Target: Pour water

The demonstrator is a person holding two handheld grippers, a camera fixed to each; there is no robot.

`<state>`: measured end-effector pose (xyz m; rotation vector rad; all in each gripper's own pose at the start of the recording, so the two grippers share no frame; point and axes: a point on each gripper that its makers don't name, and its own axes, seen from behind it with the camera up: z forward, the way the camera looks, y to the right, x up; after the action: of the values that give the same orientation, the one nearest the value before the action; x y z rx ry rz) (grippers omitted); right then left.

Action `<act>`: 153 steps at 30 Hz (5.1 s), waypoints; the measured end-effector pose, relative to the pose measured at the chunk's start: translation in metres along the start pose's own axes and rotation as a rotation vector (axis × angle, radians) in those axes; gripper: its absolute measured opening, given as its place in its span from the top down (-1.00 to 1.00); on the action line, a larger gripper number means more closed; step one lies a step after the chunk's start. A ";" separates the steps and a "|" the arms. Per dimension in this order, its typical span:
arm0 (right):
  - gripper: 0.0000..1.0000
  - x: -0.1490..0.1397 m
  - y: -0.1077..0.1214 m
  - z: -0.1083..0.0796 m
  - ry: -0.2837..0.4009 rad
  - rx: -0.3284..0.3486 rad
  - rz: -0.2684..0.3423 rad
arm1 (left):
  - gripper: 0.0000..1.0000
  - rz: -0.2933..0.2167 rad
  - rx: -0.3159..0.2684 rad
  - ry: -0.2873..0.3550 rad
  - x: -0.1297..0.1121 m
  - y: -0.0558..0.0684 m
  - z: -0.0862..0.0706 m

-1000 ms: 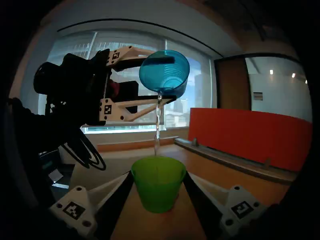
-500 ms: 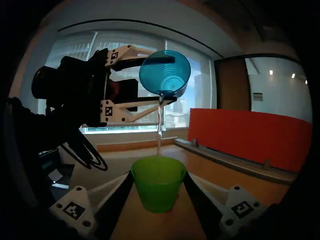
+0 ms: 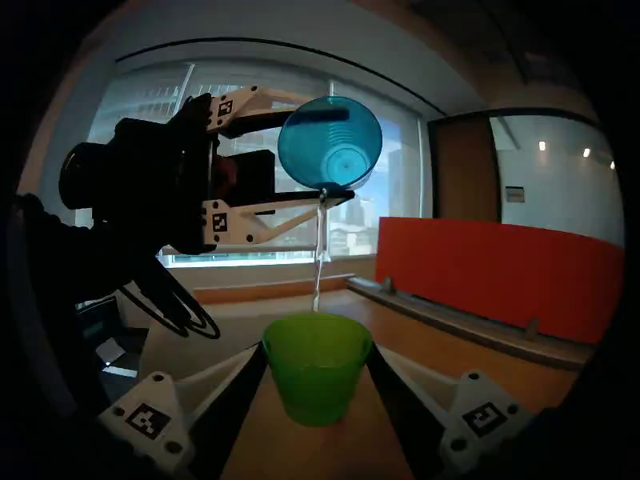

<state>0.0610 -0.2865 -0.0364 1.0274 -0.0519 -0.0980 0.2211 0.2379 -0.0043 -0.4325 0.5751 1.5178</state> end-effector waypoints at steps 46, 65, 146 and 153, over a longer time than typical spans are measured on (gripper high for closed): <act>-0.82 0.002 0.004 -0.002 0.006 -0.017 0.001 | -0.64 -0.194 0.014 -0.026 -0.018 0.008 0.000; -0.82 0.006 0.010 -0.011 0.013 -0.044 0.002 | -0.64 -0.781 0.033 -0.062 -0.049 0.004 -0.007; -0.82 -0.071 0.031 -0.039 -0.284 -0.066 0.050 | -0.66 -1.443 -0.440 -0.177 -0.029 0.208 -0.044; -0.82 -0.087 0.032 -0.038 -0.319 -0.061 0.055 | -0.66 -1.434 -0.501 -0.198 -0.023 0.237 -0.050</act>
<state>-0.0207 -0.2286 -0.0289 0.9410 -0.3653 -0.2114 -0.0185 0.1947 -0.0092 -0.8178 -0.3171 0.2628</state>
